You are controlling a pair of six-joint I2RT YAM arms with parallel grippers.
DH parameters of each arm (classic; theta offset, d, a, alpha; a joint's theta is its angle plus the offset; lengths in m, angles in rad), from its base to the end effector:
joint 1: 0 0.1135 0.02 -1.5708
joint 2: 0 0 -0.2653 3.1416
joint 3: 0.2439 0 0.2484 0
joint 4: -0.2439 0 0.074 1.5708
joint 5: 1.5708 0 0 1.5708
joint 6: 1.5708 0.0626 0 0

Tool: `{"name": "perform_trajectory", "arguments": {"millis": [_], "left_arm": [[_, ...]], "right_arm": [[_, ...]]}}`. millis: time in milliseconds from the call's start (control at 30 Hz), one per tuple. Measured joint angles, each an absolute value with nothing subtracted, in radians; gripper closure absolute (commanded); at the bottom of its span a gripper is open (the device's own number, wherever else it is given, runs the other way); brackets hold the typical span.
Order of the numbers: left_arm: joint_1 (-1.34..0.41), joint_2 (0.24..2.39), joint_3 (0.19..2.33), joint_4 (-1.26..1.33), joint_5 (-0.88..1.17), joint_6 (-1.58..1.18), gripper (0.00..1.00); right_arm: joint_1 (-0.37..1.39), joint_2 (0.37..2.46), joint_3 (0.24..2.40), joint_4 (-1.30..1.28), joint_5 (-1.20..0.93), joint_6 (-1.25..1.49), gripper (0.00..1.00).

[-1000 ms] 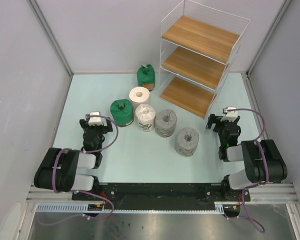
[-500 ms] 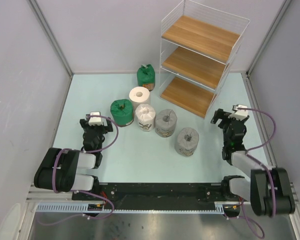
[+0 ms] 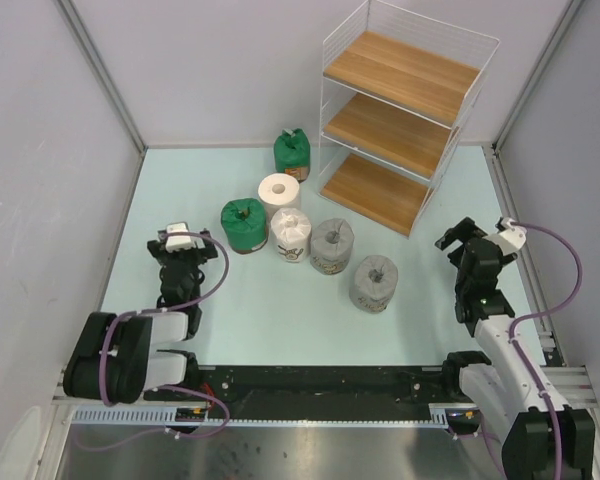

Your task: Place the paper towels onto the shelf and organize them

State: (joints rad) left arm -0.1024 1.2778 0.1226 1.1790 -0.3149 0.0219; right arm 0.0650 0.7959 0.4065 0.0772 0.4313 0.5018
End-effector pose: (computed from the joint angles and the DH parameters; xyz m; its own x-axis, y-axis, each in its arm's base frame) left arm 0.2298 -0.0041 0.1744 0.0191 0.0190 -0.9996 -0.2113 0.9773 0.0145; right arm 0.2060 -0.0128 0.2268 -0.1061 0.4310 -0.8961 0.4438 0.8270 0.3452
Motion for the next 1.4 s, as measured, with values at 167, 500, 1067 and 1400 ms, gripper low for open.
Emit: {"name": "perform_trajectory", "arguments": {"millis": [167,500,1067,1400], "left_arm": [[-0.12,1.091,0.14,0.994,-0.386,-0.031,0.0],[-0.122,0.947,0.178,0.777,-0.382,-0.169,0.0],[-0.122,0.962,0.193,0.662,-0.382,-0.194,0.0],[-0.122,0.973,0.2,0.643,-0.383,-0.195,0.0]], "right_arm": [[0.086,0.788,0.44,-0.057,0.379,0.522,0.0],[0.28,0.846,0.601,-0.277,0.314,0.519,0.0],[0.662,0.934,0.653,-0.415,0.331,0.469,0.12],[0.719,0.997,0.653,-0.45,0.423,0.484,0.24]]}}
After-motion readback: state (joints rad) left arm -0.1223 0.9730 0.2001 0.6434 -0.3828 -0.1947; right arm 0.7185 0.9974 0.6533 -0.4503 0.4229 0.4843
